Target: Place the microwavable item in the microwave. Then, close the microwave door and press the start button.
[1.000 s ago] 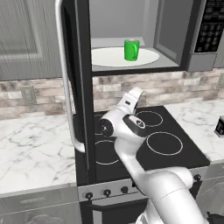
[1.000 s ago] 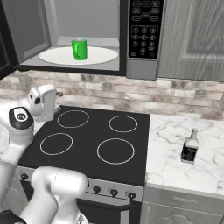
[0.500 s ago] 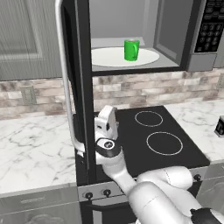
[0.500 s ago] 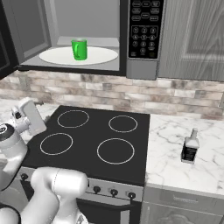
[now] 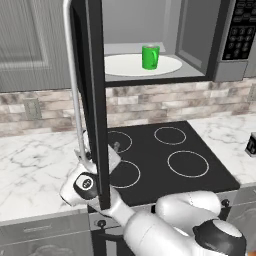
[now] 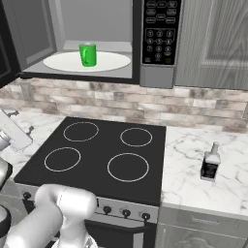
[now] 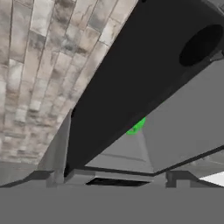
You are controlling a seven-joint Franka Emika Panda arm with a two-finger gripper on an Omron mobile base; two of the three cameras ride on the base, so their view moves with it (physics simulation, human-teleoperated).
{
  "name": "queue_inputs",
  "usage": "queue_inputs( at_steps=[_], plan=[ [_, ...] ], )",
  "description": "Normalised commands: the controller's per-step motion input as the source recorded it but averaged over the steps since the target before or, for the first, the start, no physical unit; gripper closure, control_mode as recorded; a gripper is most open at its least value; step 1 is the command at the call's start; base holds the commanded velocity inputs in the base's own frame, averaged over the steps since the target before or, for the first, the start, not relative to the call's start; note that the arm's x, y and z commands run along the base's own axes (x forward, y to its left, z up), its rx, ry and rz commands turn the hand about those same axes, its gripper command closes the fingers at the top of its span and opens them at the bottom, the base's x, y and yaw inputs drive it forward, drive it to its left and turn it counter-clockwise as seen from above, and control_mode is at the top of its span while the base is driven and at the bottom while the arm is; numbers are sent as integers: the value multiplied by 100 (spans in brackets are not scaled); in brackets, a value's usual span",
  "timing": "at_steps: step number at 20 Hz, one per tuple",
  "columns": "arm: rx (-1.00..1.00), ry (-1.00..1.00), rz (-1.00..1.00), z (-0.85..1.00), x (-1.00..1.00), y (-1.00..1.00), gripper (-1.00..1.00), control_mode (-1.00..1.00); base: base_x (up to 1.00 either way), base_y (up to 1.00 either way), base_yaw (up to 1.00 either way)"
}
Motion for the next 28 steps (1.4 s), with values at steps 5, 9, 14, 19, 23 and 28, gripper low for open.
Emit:
queue_inputs(
  at_steps=[5, 9, 14, 19, 23, 28],
  plan=[
    [-29, 0, -22, 53, -4, 95, -100, -100, 0, 0, 0],
    [-29, 7, -19, 18, 2, 99, -100, -100, 0, 0, 0],
    [-24, 3, -16, 11, 1, 82, -100, -100, 0, 0, 0],
    [1, 10, -2, 52, -19, -8, -100, -100, 0, 0, 0],
    [20, 2, 0, 82, -39, -52, -100, -100, 0, 0, 0],
    [26, 0, 0, 67, -32, -69, -100, -100, 0, 0, 0]
  ],
)
